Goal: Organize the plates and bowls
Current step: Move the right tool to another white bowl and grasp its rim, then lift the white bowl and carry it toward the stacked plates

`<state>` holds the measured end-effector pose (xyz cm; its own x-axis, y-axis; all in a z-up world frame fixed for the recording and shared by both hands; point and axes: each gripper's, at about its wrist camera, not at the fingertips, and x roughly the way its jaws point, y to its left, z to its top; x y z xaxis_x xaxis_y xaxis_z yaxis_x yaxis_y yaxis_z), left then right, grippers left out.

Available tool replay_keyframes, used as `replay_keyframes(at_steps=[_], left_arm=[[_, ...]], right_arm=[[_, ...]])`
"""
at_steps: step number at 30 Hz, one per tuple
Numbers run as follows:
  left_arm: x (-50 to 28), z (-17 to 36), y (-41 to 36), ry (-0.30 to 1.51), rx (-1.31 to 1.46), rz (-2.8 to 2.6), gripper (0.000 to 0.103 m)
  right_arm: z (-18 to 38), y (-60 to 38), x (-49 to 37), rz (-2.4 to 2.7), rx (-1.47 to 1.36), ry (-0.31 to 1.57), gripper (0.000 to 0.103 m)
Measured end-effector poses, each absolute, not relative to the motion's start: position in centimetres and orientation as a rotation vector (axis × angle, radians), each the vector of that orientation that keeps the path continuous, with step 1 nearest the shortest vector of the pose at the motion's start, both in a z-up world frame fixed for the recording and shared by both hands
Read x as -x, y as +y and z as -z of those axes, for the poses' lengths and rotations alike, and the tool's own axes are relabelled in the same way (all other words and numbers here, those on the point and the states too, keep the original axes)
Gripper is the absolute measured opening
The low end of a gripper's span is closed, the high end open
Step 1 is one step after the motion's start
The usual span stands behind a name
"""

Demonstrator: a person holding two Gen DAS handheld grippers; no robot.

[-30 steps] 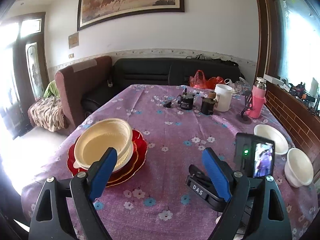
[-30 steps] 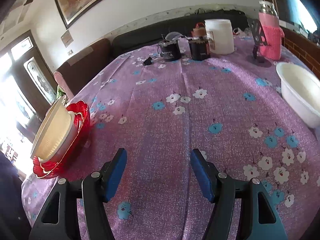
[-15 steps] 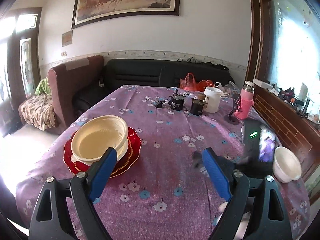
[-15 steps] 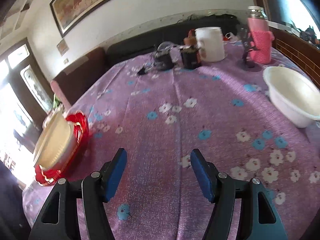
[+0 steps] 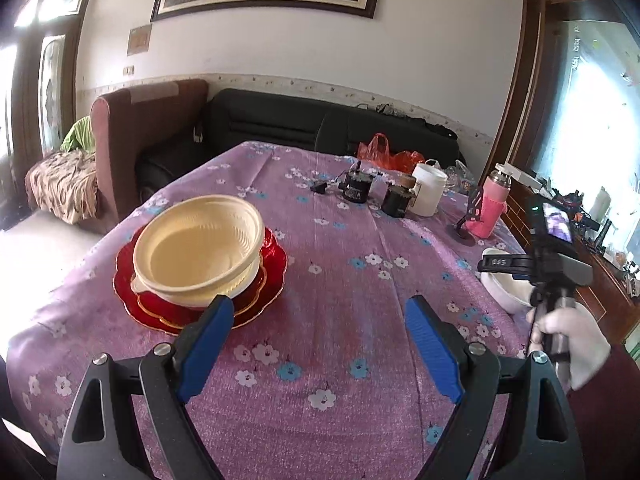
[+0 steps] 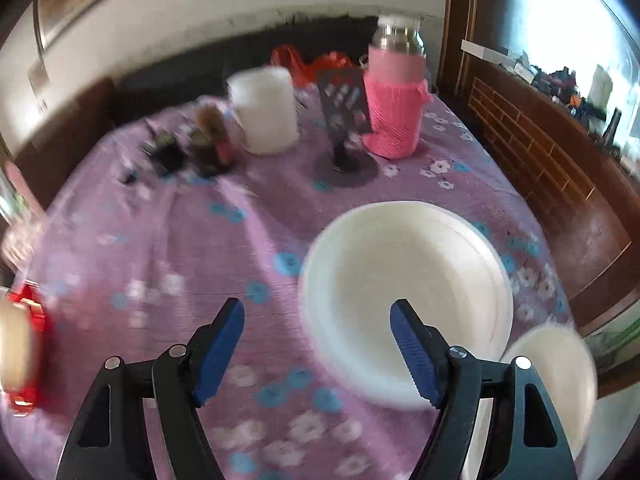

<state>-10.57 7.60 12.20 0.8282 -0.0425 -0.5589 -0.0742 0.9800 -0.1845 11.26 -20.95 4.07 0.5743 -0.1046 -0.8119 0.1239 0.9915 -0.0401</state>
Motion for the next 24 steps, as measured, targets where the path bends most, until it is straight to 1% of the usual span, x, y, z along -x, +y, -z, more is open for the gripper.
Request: replay_keyframes(at_steps=[1, 2, 3, 4, 5, 7, 13, 16, 17, 18, 20, 21, 24], left_arm=[[10.6, -12.1, 7.7, 0.596, 0.202, -0.019, 0.087], [10.6, -12.2, 7.8, 0.594, 0.200, -0.023, 0.087], [10.6, -12.2, 7.9, 0.592, 0.200, -0.027, 0.087], [10.6, -12.3, 8.2, 0.588, 0.204, -0.032, 0.087], [10.6, -12.3, 8.4, 0.586, 0.207, -0.036, 0.087], [10.5, -12.3, 8.9, 0.587, 0.216, -0.043, 0.087], [10.1, -11.9, 9.8, 0.596, 0.237, -0.050, 0.087], [9.8, -11.6, 9.9, 0.613, 0.242, -0.041, 0.087], [9.8, -11.5, 9.8, 0.617, 0.240, -0.038, 0.087], [9.7, -11.5, 9.8, 0.621, 0.236, -0.034, 0.087], [9.8, -11.3, 9.8, 0.626, 0.233, -0.027, 0.087], [9.8, -11.3, 9.8, 0.632, 0.231, -0.024, 0.087], [9.6, -11.0, 9.6, 0.652, 0.229, -0.008, 0.087]], right_arm=[[-3.5, -21.1, -11.8, 0.137, -0.014, 0.969, 0.078], [-3.0, -21.3, -12.3, 0.132, -0.026, 0.989, 0.065], [-2.5, -21.7, -12.6, 0.121, -0.061, 1.014, 0.036], [-2.1, -22.1, -12.7, 0.082, -0.127, 1.041, 0.025], [-2.0, -22.2, -12.5, 0.062, -0.174, 1.053, 0.021], [-2.3, -21.9, -12.0, 0.058, -0.160, 1.039, 0.019], [-3.5, -18.9, -8.6, -0.197, -0.260, 1.113, 0.021], [-3.6, -15.0, -5.8, -0.386, -0.283, 1.184, 0.024], [-3.5, -13.9, -4.9, -0.447, -0.305, 1.201, 0.027], [-3.3, -12.9, -4.1, -0.514, -0.333, 1.222, 0.034], [-3.7, -11.4, -2.6, -0.603, -0.349, 1.217, 0.042], [-4.1, -11.3, -2.3, -0.622, -0.353, 1.198, 0.045], [-6.4, -12.7, -1.0, -0.630, -0.400, 1.089, 0.046]])
